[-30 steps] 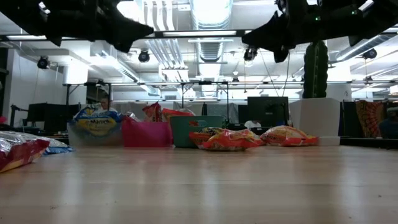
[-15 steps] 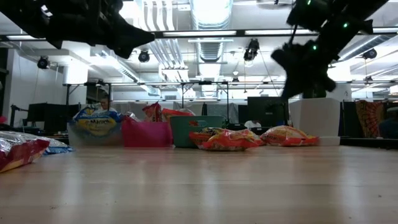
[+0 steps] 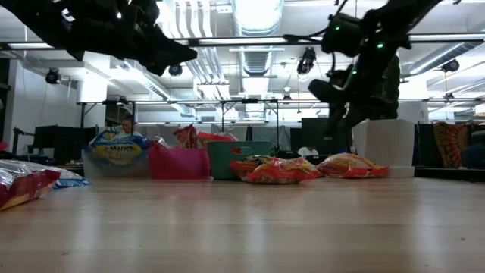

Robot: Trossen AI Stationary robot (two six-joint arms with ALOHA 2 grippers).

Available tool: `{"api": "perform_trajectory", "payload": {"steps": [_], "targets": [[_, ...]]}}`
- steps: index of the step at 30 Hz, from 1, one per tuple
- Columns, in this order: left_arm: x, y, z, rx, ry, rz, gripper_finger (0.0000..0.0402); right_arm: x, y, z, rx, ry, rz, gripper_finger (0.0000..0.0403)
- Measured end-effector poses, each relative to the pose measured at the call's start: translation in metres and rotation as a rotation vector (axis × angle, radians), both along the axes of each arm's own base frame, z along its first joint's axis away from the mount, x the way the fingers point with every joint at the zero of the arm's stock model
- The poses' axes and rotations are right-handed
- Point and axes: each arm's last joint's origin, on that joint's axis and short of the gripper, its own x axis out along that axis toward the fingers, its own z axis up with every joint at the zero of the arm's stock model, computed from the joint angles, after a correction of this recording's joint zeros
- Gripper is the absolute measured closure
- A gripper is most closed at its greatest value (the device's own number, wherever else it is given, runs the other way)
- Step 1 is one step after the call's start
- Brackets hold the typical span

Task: Sort Maruchan noodles
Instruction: Put the orange noodle pack into the green bin

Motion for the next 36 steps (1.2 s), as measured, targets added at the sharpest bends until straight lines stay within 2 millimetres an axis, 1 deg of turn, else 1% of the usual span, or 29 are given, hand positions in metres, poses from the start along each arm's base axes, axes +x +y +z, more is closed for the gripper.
{"api": "perform_trajectory", "payload": {"steps": [3,5,10,14,19,22,25,30,34,36], "targets": [[0.002,0.001,0.001,-0.001,0.003,0.000,0.0402,0.009,-0.013,-0.001,0.015,0.062,-0.023,0.0233],[0.003,0.001,0.001,-0.001,0.005,0.000,0.0402,0.011,-0.022,-0.004,0.042,0.144,-0.057,0.0210],[0.003,0.001,0.001,-0.002,0.008,0.000,0.0402,0.017,-0.042,-0.020,0.113,0.304,-0.113,0.0168],[0.003,0.001,0.001,0.000,0.009,0.013,0.0402,0.025,-0.053,-0.037,0.127,0.382,-0.110,0.0153],[0.003,0.001,0.001,0.000,0.010,0.016,0.0402,0.031,-0.059,-0.058,0.144,0.457,-0.116,0.0157],[0.003,0.001,0.001,0.000,0.010,0.016,0.0402,0.032,-0.059,-0.068,0.146,0.496,-0.119,0.0170],[0.003,0.001,0.001,0.001,0.009,0.017,0.0402,0.033,-0.060,-0.075,0.153,0.522,-0.119,0.0198],[0.003,0.001,0.001,0.001,0.008,0.017,0.0402,0.032,-0.059,-0.075,0.162,0.530,-0.117,0.0276],[0.003,0.001,0.003,-0.004,0.003,0.018,0.0402,0.029,-0.057,-0.069,0.172,0.525,-0.111,0.0350],[0.004,0.002,0.006,-0.005,-0.009,0.019,0.0402,0.028,-0.055,-0.064,0.172,0.524,-0.100,0.0380]]}}
